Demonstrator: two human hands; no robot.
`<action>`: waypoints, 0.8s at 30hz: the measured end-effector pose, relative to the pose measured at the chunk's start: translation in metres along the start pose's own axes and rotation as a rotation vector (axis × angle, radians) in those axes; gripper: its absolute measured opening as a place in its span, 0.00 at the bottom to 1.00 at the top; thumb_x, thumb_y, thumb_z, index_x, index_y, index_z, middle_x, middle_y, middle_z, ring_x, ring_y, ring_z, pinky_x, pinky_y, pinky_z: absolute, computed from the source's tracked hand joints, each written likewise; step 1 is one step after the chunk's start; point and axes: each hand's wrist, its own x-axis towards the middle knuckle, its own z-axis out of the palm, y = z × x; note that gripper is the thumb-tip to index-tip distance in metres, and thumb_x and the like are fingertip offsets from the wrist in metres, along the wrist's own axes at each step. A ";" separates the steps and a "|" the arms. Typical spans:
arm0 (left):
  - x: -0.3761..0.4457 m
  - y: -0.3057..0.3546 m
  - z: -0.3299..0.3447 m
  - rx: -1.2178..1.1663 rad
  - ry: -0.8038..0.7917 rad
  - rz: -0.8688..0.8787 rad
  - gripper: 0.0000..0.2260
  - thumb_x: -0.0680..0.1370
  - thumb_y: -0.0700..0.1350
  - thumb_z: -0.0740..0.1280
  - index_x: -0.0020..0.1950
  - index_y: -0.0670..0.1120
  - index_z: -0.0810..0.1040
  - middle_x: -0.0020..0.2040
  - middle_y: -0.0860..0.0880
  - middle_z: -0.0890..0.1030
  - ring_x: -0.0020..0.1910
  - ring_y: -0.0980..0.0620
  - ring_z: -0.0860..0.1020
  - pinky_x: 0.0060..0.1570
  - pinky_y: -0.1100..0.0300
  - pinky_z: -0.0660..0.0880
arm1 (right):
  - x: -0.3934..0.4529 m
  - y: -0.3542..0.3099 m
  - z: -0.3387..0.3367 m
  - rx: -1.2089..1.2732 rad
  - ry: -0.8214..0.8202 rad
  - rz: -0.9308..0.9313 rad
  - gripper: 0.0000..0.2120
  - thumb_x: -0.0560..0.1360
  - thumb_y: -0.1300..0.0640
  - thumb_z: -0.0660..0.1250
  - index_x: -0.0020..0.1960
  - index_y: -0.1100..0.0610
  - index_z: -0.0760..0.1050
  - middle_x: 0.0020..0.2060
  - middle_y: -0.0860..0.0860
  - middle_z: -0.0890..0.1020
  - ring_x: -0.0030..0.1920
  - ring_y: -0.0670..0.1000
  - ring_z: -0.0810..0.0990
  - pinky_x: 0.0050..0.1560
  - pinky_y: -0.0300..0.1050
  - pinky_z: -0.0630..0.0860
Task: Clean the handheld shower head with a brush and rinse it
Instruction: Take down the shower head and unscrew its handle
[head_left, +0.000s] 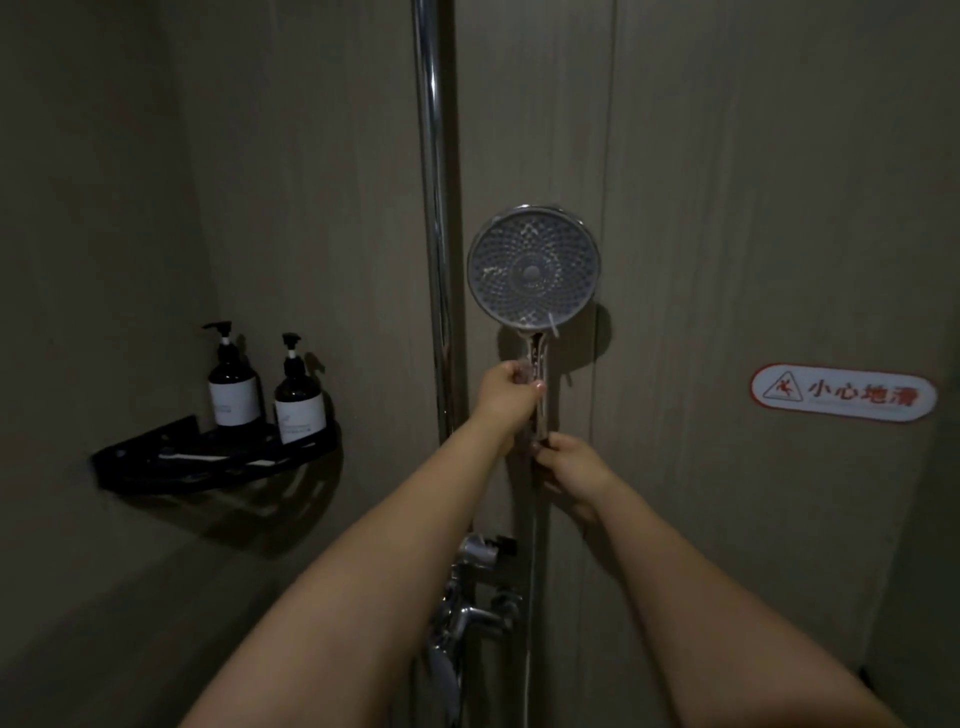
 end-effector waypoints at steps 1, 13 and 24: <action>-0.003 0.006 -0.002 -0.020 -0.001 0.005 0.11 0.77 0.35 0.63 0.59 0.43 0.74 0.51 0.44 0.78 0.51 0.49 0.74 0.54 0.56 0.73 | -0.006 -0.007 0.000 0.024 -0.023 -0.001 0.12 0.79 0.64 0.59 0.39 0.54 0.74 0.35 0.51 0.78 0.36 0.46 0.76 0.42 0.39 0.72; -0.055 0.047 -0.068 -0.586 -0.075 0.038 0.05 0.82 0.42 0.55 0.51 0.47 0.69 0.43 0.47 0.78 0.33 0.54 0.78 0.41 0.54 0.74 | -0.082 -0.075 0.042 0.267 -0.446 0.066 0.10 0.81 0.59 0.54 0.51 0.60 0.73 0.35 0.54 0.81 0.33 0.48 0.77 0.39 0.40 0.71; -0.093 0.054 -0.149 -0.611 0.128 0.063 0.08 0.82 0.44 0.55 0.45 0.47 0.70 0.34 0.50 0.70 0.26 0.56 0.70 0.32 0.61 0.71 | -0.094 -0.090 0.112 0.356 -0.775 0.223 0.14 0.80 0.53 0.52 0.48 0.58 0.73 0.32 0.49 0.73 0.28 0.46 0.69 0.36 0.40 0.65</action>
